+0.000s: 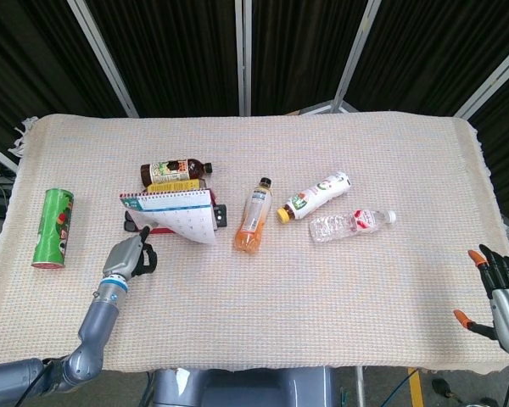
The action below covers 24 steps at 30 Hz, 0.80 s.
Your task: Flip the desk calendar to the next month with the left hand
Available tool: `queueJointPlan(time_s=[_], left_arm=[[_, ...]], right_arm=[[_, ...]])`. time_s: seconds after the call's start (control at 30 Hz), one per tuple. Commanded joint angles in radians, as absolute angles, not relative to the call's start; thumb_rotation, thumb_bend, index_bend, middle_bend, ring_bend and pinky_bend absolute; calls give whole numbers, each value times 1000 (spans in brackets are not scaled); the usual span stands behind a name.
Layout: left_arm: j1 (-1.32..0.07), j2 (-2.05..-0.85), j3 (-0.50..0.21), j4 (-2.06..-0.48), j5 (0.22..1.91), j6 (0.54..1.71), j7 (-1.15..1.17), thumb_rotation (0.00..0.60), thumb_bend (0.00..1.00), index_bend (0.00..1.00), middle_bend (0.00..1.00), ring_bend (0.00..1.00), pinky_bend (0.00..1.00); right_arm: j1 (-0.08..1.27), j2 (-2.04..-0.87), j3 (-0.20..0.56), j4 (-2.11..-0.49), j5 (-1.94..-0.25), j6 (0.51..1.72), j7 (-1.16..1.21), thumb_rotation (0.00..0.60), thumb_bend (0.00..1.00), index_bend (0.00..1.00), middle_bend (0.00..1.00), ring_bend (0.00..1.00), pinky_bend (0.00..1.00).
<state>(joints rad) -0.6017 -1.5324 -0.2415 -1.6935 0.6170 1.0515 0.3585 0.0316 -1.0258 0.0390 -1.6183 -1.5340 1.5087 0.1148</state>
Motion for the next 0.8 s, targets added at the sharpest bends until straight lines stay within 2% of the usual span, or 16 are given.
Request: queueJointPlan(time_s=[0.03, 0.3, 0.43, 0.63, 0.8], left_arm=[[-611, -1529, -242, -1723, 656, 1066, 361, 600, 672, 0, 647, 710, 628], [-599, -1489, -243, -1815, 774, 1133, 346, 600, 671, 5, 647, 710, 617], [-582, -1468, -241, -1853, 869, 1198, 339, 600, 671, 52, 622, 692, 559], [-564, -1465, -257, -1836, 1061, 1339, 341, 600, 669, 153, 525, 606, 513], [-578, -1479, -269, -1753, 1148, 1391, 383, 600, 651, 170, 386, 473, 467]], right_arm=[[31, -1025, 39, -1618, -1533, 1509, 114, 600, 93, 0, 0, 0, 0], [28, -1022, 39, -1621, -1534, 1514, 119, 600, 93, 0, 0, 0, 0], [26, -1020, 39, -1624, -1536, 1518, 121, 600, 93, 0, 0, 0, 0], [25, -1021, 37, -1627, -1540, 1517, 117, 600, 93, 0, 0, 0, 0], [27, -1020, 39, -1623, -1533, 1511, 121, 600, 93, 0, 0, 0, 0]])
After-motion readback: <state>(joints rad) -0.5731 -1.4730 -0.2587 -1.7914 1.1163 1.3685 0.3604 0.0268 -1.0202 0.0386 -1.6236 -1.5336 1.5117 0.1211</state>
